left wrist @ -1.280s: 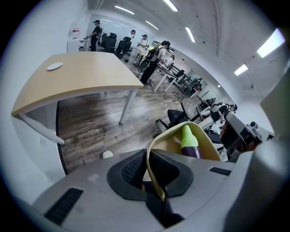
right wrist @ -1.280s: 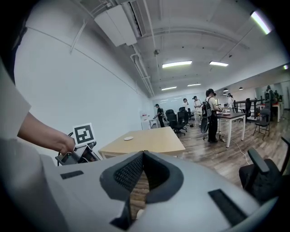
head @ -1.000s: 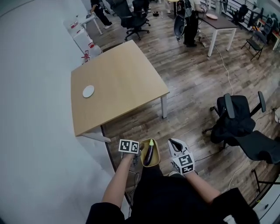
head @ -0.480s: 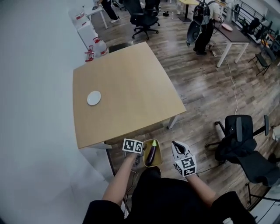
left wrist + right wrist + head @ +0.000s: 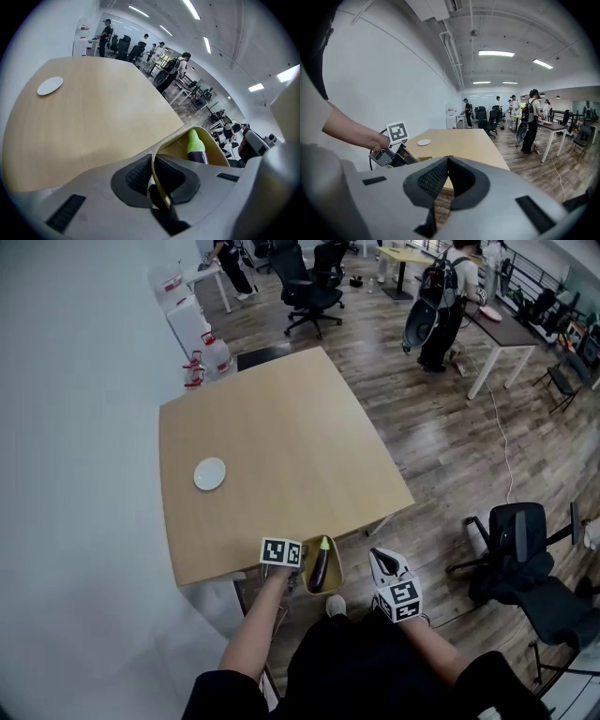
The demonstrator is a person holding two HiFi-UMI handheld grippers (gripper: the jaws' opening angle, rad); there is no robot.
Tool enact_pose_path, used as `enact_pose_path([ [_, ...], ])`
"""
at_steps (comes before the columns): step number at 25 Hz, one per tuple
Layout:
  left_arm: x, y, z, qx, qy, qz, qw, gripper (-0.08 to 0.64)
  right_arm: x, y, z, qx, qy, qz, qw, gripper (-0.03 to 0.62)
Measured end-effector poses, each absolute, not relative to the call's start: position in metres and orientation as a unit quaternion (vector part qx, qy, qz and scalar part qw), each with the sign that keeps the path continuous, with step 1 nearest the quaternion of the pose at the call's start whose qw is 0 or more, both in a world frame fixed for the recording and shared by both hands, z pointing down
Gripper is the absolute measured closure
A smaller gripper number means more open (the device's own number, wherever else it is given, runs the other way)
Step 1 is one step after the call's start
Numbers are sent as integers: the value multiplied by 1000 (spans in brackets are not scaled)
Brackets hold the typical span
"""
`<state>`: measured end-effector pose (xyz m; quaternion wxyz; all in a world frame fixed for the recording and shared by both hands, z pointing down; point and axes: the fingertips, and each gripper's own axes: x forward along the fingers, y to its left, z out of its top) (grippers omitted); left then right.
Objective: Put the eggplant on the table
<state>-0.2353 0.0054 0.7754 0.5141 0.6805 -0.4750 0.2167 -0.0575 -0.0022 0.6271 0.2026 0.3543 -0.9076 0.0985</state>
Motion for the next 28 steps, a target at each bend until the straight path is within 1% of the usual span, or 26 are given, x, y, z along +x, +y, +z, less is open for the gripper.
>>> enact_pose_path([
  [4, -252, -9, 775, 674, -497, 210, 505, 532, -68, -17, 630, 353, -909, 99, 199, 534],
  [11, -256, -39, 780, 667, -496, 212, 513, 532, -78, -56, 634, 351, -910, 106, 192, 534],
  [28, -246, -234, 784, 660, -486, 260, 510, 532, -76, -253, 643, 374, -904, 134, 156, 534],
])
